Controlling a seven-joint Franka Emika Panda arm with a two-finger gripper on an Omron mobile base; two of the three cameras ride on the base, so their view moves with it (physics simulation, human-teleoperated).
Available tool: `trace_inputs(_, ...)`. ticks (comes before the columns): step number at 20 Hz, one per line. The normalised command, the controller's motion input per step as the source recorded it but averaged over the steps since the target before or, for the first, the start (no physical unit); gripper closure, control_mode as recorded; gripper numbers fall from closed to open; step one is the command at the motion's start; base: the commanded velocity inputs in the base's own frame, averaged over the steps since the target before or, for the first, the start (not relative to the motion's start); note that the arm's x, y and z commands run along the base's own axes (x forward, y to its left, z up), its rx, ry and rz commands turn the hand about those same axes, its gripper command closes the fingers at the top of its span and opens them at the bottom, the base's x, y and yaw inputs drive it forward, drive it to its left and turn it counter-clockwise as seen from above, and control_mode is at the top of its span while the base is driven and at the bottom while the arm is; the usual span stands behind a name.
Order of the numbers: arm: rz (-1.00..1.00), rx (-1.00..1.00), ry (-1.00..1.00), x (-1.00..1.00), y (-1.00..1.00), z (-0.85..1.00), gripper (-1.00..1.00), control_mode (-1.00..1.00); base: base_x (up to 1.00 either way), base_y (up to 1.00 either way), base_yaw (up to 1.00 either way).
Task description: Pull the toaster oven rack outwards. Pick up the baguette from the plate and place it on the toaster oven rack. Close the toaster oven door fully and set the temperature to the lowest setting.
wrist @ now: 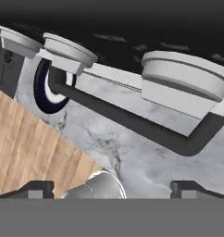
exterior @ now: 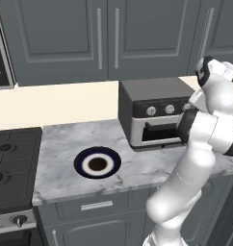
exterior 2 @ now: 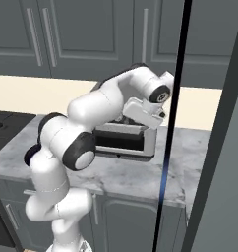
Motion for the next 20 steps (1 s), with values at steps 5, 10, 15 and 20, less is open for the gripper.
trace_inputs(5,-0.24,0.00,-0.44,-0.30,-0.09,0.24,-1.00,-1.00,0.00,0.00,0.00)
trace_inputs(10,-0.30,0.00,-0.61,-0.78,-0.16,0.17,-1.00,-1.00,0.00,0.00,0.00)
trace_inputs(15,-0.32,0.00,-0.55,-0.82,-0.17,0.24,-1.00,-1.00,0.00,0.00,0.00)
trace_inputs(20,-0.27,0.01,-0.40,-0.97,-0.18,0.32,-1.00,-1.00,0.00,0.00,0.00)
